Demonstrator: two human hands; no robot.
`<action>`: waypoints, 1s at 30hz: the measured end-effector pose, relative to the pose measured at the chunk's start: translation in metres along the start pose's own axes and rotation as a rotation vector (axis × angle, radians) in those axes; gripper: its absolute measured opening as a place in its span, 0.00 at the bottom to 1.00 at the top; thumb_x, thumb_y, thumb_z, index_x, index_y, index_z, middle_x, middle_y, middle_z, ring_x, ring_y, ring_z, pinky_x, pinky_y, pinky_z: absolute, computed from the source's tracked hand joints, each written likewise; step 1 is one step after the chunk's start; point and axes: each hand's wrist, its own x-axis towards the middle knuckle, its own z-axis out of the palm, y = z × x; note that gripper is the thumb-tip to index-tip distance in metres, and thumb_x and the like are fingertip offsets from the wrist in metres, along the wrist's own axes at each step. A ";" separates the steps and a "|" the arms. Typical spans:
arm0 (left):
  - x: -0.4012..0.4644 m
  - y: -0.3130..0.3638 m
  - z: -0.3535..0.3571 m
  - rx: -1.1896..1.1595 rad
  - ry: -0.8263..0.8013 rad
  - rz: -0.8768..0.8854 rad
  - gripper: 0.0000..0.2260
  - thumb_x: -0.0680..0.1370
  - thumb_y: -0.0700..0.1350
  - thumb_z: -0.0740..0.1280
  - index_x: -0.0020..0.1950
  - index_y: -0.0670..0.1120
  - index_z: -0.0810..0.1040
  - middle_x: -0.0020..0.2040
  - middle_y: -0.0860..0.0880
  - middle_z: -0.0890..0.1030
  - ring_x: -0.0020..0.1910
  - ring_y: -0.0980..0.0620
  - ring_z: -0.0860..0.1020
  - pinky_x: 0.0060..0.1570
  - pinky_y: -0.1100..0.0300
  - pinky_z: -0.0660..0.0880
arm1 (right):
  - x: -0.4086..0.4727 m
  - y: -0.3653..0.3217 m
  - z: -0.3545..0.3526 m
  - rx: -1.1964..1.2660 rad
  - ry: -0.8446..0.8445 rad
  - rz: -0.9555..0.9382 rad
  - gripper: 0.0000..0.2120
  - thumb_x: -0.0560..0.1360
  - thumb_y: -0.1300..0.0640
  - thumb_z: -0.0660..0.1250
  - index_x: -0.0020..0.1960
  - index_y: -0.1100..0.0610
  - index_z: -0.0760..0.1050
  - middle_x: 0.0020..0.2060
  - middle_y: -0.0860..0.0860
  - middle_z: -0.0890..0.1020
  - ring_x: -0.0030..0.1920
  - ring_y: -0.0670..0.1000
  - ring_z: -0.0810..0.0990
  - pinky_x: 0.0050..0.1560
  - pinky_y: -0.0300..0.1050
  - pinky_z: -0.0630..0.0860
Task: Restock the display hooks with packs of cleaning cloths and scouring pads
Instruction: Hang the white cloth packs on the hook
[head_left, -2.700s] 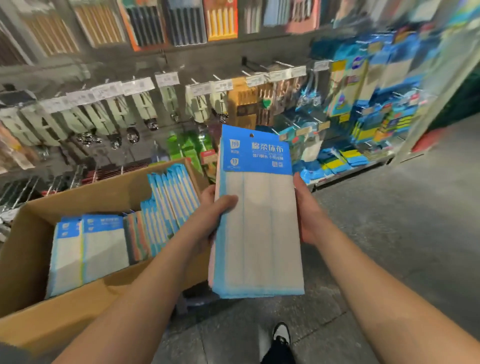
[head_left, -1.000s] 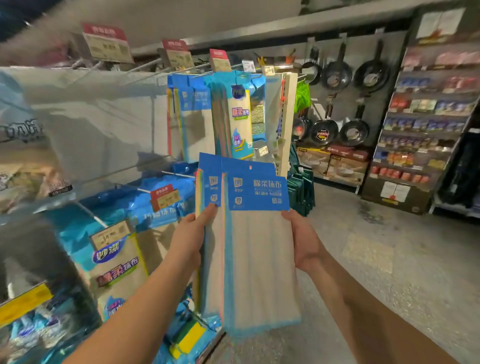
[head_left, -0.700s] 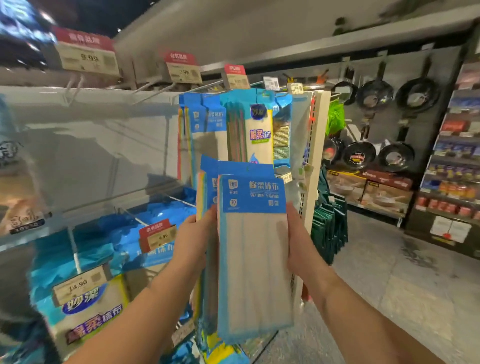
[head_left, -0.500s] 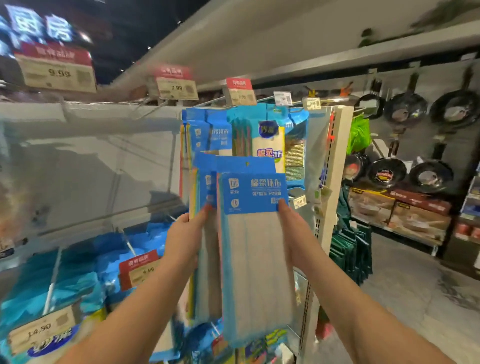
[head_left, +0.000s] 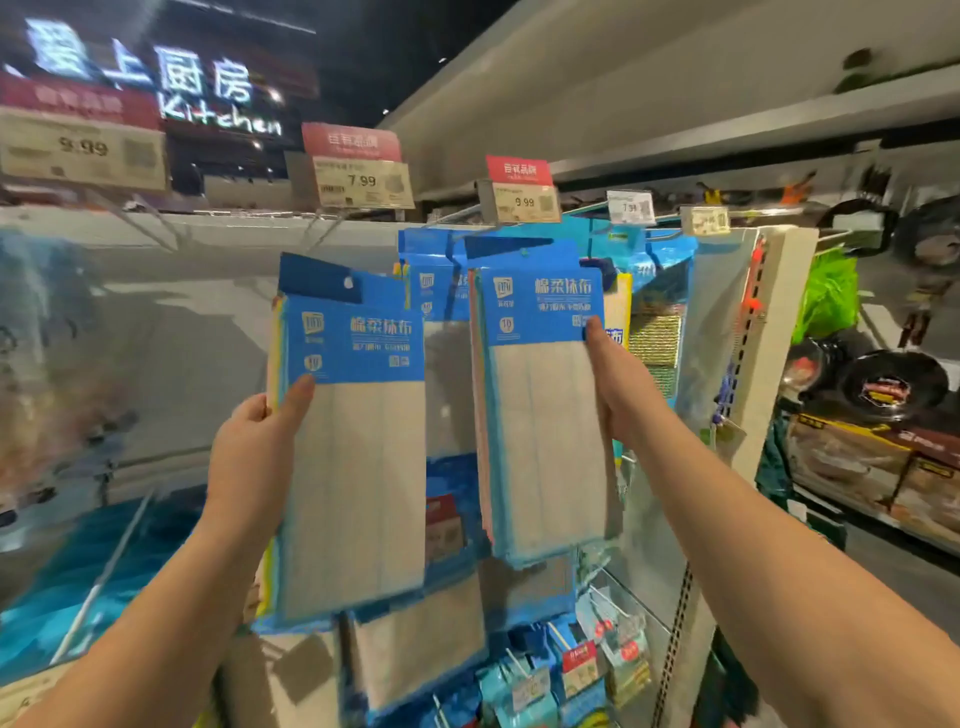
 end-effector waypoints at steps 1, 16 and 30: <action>0.000 0.000 -0.002 -0.015 -0.003 0.003 0.28 0.71 0.71 0.67 0.48 0.46 0.81 0.47 0.41 0.85 0.46 0.38 0.83 0.51 0.33 0.79 | 0.005 0.000 0.003 -0.011 -0.017 -0.009 0.30 0.67 0.25 0.63 0.57 0.45 0.81 0.50 0.49 0.87 0.52 0.55 0.85 0.59 0.62 0.79; 0.011 -0.007 -0.011 -0.216 -0.103 -0.052 0.18 0.77 0.62 0.69 0.50 0.47 0.81 0.47 0.44 0.85 0.47 0.39 0.83 0.57 0.31 0.77 | 0.036 -0.015 0.025 0.085 -0.098 -0.073 0.22 0.79 0.36 0.60 0.62 0.50 0.78 0.50 0.51 0.87 0.51 0.53 0.86 0.55 0.53 0.81; 0.011 -0.011 -0.013 -0.250 -0.126 -0.085 0.22 0.72 0.66 0.70 0.50 0.49 0.83 0.49 0.44 0.85 0.47 0.39 0.83 0.57 0.29 0.76 | 0.051 -0.002 0.025 0.043 -0.067 -0.017 0.23 0.76 0.33 0.62 0.59 0.48 0.80 0.50 0.50 0.87 0.51 0.54 0.86 0.54 0.54 0.81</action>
